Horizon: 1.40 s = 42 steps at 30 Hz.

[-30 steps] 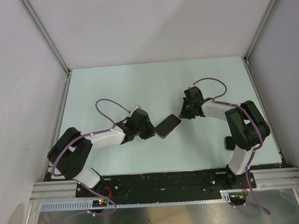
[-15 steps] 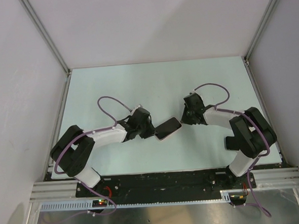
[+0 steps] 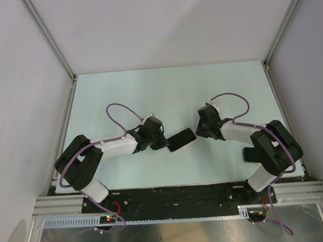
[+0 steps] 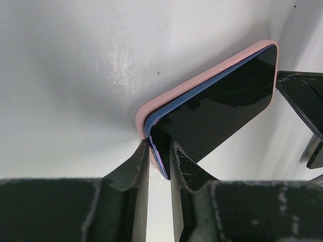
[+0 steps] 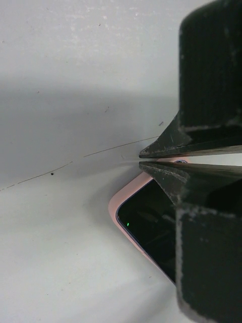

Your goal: Put the phone into the phone case

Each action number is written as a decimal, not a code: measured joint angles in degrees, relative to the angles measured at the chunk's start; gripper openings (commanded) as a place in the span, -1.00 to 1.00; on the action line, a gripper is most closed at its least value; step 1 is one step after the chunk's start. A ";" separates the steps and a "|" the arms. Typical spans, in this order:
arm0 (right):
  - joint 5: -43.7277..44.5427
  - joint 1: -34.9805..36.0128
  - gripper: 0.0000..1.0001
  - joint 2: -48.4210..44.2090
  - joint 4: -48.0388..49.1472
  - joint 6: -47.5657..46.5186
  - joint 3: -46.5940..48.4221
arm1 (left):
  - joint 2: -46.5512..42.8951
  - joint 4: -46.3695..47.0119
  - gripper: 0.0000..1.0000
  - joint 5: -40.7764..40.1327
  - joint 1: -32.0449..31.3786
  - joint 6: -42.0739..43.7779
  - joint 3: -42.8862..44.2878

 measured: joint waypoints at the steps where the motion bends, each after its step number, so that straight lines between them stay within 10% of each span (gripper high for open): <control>1: 0.11 0.07 -0.77 0.00 0.02 0.00 0.00 | 0.26 0.07 -0.93 -0.02 -0.07 0.13 0.00; 31: 3.19 1.49 -0.65 -0.57 0.39 -0.39 -0.57 | 5.14 -5.57 -1.00 -2.34 -1.90 1.55 5.38; 42: -1.40 -1.01 -0.65 -1.11 -0.72 -1.16 -0.79 | 3.63 -5.51 -0.49 -1.68 -1.90 5.18 5.42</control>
